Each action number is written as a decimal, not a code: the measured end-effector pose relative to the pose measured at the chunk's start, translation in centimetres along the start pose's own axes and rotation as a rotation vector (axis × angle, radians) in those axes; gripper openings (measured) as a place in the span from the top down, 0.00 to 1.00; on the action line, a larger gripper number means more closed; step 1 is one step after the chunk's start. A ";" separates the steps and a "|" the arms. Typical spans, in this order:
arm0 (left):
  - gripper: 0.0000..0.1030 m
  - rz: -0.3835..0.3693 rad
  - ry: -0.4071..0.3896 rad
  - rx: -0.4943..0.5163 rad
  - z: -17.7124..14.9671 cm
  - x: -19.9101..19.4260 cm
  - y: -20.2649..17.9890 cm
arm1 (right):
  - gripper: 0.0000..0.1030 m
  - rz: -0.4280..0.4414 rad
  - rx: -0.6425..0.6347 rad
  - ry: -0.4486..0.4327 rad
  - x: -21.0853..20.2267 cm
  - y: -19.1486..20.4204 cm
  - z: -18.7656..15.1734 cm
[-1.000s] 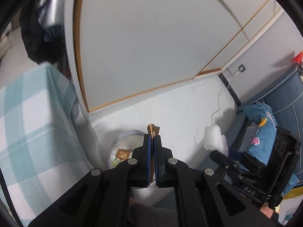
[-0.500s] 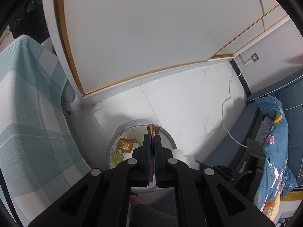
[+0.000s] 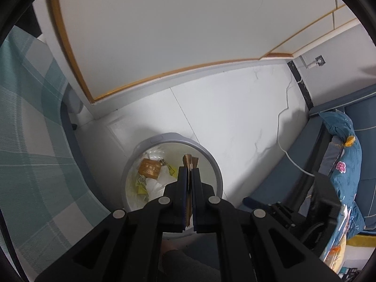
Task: Collect trash
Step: 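Open the right tool to drop the foam while the left tool drops the packet, then move both open tools back over the checked tablecloth, then grasp the red-and-white wrapper with the right tool, then grasp the white plastic strip with the left tool and lift it, then carry the red-and-white wrapper and white strip over the white bin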
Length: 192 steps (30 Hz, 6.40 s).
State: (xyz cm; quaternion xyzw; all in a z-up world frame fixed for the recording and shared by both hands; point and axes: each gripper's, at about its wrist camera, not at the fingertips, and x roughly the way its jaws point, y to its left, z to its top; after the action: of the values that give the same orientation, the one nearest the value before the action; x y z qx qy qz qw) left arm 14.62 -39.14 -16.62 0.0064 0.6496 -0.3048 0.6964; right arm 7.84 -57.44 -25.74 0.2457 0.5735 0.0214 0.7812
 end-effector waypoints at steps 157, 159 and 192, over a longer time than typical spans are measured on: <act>0.94 0.492 -0.277 -0.305 -21.6 -19.1 26.1 | 0.87 0.141 -0.663 -0.172 -2.5 39.7 -4.8; 0.96 0.446 -0.284 -0.333 -21.2 -19.3 26.7 | 0.87 0.143 -0.659 -0.171 -2.6 39.5 -4.9; 0.97 0.219 -0.629 -0.296 -20.3 -28.1 19.8 | 0.88 0.259 -0.577 -0.438 -15.3 36.5 -6.6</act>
State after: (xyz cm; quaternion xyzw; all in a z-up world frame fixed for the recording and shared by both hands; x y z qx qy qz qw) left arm 5.79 -3.08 -1.92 -0.1189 0.4362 -0.1180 0.8841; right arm 5.66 -27.86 1.23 0.0849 0.3277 0.2276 0.9130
